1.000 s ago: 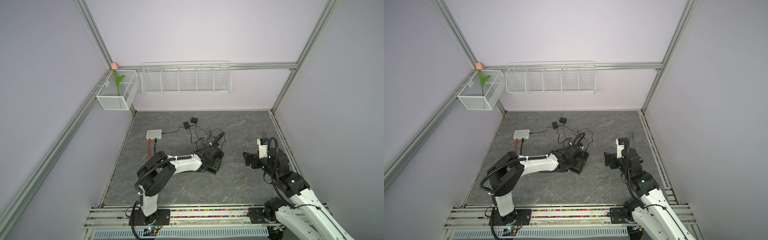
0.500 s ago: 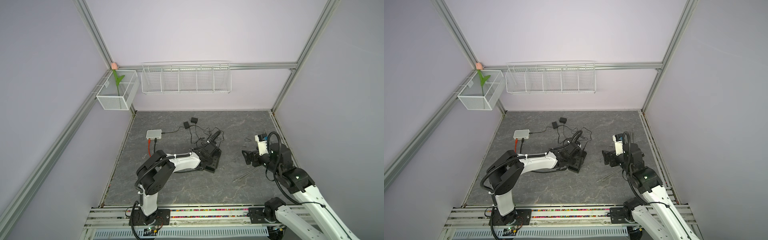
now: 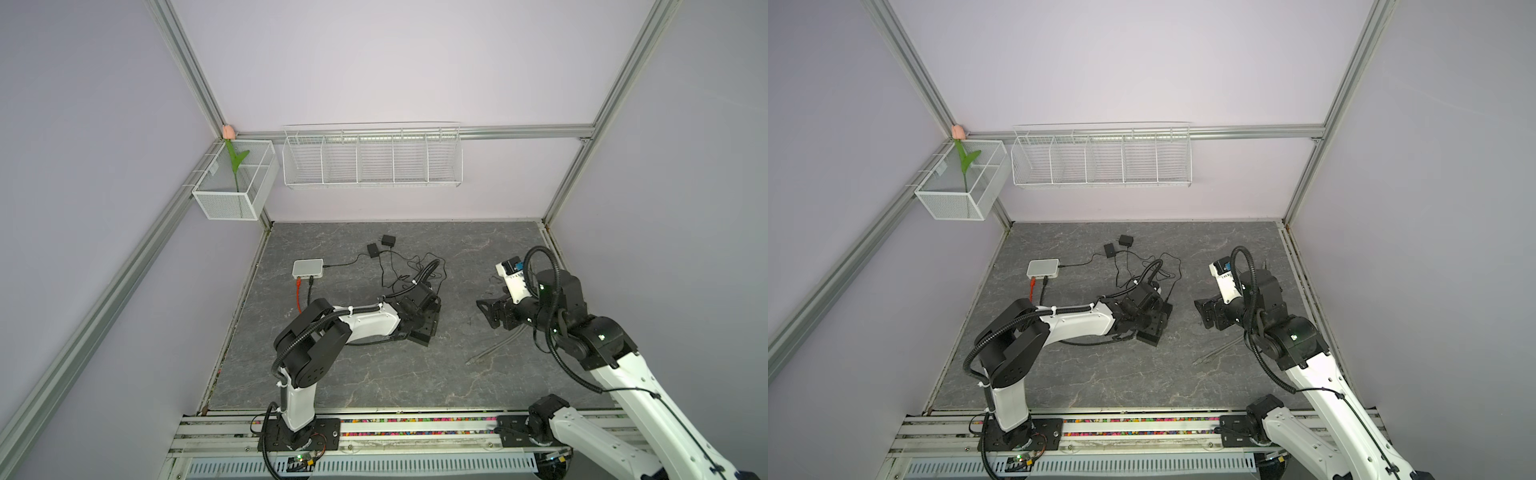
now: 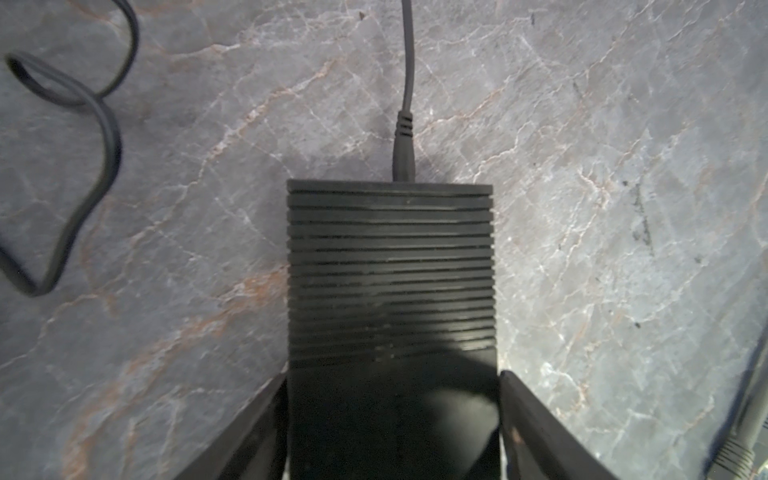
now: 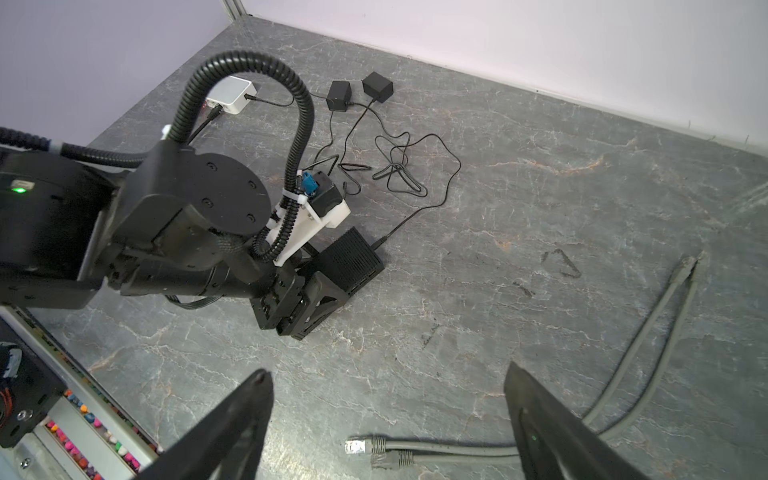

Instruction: Insert the plug into the switch port

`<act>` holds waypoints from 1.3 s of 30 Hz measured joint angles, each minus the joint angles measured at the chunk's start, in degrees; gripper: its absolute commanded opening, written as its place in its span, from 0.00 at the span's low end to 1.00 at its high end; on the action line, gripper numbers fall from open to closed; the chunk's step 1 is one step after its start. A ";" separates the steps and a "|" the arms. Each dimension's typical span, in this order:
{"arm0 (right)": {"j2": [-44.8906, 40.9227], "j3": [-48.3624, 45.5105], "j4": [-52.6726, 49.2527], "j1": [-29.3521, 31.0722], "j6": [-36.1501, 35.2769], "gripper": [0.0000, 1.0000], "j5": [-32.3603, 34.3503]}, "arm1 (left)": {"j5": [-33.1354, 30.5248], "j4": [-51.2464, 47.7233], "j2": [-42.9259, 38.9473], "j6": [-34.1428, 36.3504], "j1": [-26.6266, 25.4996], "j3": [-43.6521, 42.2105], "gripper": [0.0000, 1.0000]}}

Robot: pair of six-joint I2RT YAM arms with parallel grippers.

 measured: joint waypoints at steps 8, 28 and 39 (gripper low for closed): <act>0.42 3.76 -7.21 3.89 -8.41 0.85 -0.15 | 3.74 1.88 -3.02 -1.07 3.19 -3.15 0.76; 25.46 0.02 -20.74 14.93 -32.79 0.76 5.31 | 6.97 9.01 -26.58 -5.90 8.79 -21.68 0.76; 34.95 -6.43 -9.46 16.92 -37.20 0.66 13.70 | 6.88 11.43 -33.00 -7.32 9.01 -26.53 0.76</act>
